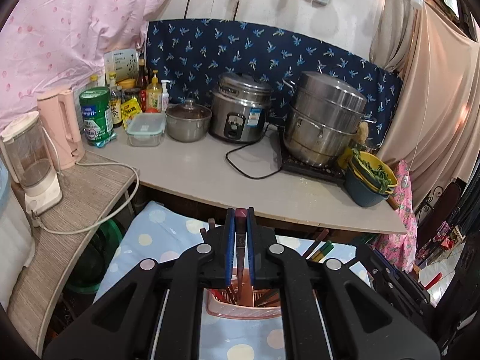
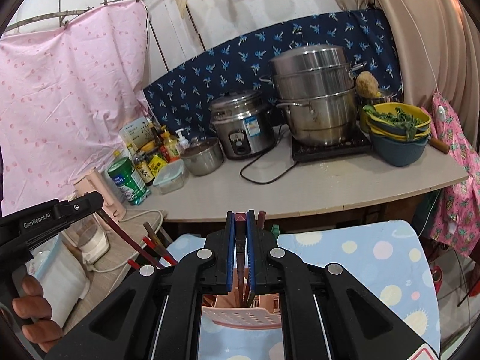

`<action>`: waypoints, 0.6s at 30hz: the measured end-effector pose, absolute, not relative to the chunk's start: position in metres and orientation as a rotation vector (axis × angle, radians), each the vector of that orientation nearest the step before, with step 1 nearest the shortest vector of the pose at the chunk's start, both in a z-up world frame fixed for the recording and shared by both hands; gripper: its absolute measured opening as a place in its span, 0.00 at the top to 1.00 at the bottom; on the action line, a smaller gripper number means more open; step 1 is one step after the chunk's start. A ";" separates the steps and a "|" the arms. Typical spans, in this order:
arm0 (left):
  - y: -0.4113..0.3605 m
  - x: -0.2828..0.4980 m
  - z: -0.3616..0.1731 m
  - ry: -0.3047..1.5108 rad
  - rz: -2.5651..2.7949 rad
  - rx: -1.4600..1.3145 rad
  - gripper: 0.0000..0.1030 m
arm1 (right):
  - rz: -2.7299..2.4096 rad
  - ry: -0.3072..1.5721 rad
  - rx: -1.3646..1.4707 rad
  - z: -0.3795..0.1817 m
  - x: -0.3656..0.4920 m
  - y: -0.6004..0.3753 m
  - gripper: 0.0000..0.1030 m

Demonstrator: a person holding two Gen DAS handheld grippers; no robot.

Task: Organize utensils
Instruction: 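Lift and carry the last two dark red chopsticks into the pink caddy with both tools, then open both tools to drop the chopsticks in the caddy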

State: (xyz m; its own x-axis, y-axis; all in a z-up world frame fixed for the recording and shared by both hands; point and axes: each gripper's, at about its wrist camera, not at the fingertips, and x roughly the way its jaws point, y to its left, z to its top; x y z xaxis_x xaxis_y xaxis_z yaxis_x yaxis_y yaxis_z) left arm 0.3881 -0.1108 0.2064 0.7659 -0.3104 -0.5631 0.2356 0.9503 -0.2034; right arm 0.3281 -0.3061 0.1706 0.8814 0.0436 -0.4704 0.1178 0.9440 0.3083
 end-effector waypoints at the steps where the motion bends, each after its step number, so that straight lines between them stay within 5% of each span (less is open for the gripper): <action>1: -0.112 0.390 0.204 0.637 -0.300 -0.122 0.93 | -0.042 0.500 0.331 0.168 0.331 -0.305 0.93; 8: -0.120 0.396 0.188 0.661 -0.289 -0.092 0.92 | -0.025 0.556 0.304 0.151 0.349 -0.298 0.93; 15: -0.116 0.390 0.187 0.632 -0.257 -0.081 0.54 | -0.037 0.527 0.289 0.157 0.339 -0.297 0.82; 18: -0.114 0.383 0.190 0.615 -0.247 -0.072 0.49 | -0.041 0.512 0.277 0.163 0.332 -0.295 0.78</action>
State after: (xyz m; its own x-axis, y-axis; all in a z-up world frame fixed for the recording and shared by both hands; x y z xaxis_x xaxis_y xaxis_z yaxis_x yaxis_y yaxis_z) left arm 0.3830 -0.1137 0.1901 0.7883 -0.2502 -0.5622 0.2077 0.9682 -0.1397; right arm 0.3321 -0.2954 0.1634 0.8720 0.0301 -0.4886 0.1075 0.9619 0.2512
